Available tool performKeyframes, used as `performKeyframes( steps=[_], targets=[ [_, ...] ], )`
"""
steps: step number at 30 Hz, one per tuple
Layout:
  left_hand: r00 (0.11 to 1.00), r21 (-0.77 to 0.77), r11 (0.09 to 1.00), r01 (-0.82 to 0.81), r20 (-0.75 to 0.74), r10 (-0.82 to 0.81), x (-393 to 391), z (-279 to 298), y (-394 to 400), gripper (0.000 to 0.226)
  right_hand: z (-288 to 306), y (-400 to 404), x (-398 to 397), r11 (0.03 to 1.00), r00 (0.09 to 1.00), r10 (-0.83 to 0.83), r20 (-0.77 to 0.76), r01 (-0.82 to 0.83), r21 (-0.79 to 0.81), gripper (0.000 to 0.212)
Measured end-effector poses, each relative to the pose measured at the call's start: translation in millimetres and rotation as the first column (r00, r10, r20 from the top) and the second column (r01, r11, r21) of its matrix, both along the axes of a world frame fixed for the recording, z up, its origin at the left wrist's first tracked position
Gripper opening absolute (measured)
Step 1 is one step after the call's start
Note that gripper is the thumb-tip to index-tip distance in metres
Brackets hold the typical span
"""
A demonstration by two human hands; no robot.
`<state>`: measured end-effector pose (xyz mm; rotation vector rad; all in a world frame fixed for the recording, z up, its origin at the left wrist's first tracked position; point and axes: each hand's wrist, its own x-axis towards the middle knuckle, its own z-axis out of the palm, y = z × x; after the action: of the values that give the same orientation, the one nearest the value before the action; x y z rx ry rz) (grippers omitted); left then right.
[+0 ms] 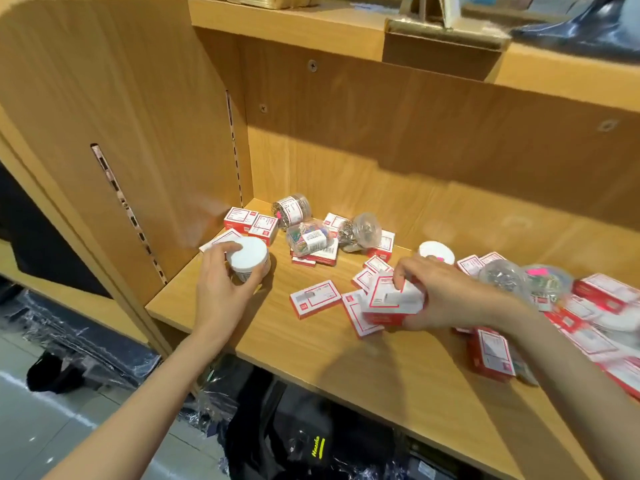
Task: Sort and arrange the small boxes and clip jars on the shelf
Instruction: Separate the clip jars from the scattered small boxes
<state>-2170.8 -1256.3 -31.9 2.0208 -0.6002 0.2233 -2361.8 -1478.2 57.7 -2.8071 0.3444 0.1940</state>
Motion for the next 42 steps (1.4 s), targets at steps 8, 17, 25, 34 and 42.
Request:
performKeyframes(
  steps=[8,17,25,34,42],
  targets=[
    [1.000,-0.010,1.000,0.011,-0.020,-0.012,-11.0,4.5,2.4,0.049,2.4,9.6,13.6,0.995,0.998,0.067,0.013,-0.066,-0.072,0.032],
    [0.986,0.053,0.987,-0.155,-0.058,0.158,-2.2,0.6,62.9,0.055,-41.1,107.0,190.6,0.941,0.945,0.282,0.164,-0.306,0.147,0.052],
    [0.995,0.133,0.986,-0.099,0.016,0.098,17.2,-3.7,66.0,0.047,-61.6,98.4,170.1,0.871,0.863,0.483,0.146,-0.457,-0.180,0.042],
    [0.998,0.190,0.981,0.032,0.053,-0.042,37.1,-0.2,26.9,0.054,-43.4,68.0,106.1,0.964,0.956,0.155,0.249,-0.202,0.174,0.044],
    [0.939,0.238,0.962,0.137,0.280,-0.202,21.6,10.0,-21.1,0.047,-0.6,20.9,48.3,0.999,0.992,-0.005,-0.127,0.000,-0.042,0.031]
  ],
)
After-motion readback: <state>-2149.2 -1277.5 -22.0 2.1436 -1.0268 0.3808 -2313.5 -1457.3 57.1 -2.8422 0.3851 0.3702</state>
